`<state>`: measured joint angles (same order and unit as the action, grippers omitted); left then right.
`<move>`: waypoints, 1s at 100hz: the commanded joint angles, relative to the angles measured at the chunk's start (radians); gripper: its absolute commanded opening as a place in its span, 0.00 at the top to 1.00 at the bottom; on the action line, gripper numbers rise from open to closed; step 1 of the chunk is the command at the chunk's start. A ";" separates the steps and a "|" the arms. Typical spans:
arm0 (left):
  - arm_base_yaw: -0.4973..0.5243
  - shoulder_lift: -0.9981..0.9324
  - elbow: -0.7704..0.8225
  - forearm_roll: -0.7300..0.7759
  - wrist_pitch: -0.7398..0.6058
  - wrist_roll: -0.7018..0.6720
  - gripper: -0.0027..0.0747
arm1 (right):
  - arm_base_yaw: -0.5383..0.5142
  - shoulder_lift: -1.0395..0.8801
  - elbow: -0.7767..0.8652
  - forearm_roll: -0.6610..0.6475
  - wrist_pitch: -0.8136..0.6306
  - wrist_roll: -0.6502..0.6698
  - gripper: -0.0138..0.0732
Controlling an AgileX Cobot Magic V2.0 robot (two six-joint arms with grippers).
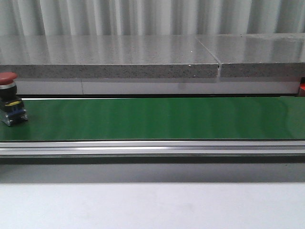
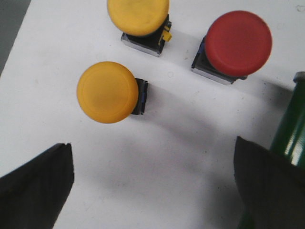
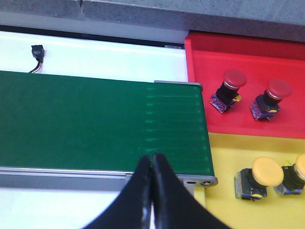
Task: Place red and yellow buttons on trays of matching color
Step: 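Move the left gripper down over a yellow push-button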
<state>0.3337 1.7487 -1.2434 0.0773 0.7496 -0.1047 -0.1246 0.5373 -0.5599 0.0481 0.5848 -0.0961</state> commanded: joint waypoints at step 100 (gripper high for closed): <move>0.084 0.072 -0.137 -0.040 -0.114 -0.034 0.16 | 0.004 0.002 -0.025 -0.002 -0.069 -0.008 0.92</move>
<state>0.4171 1.8517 -1.3303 0.0425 0.6606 -0.1288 -0.1246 0.5373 -0.5599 0.0481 0.5848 -0.0961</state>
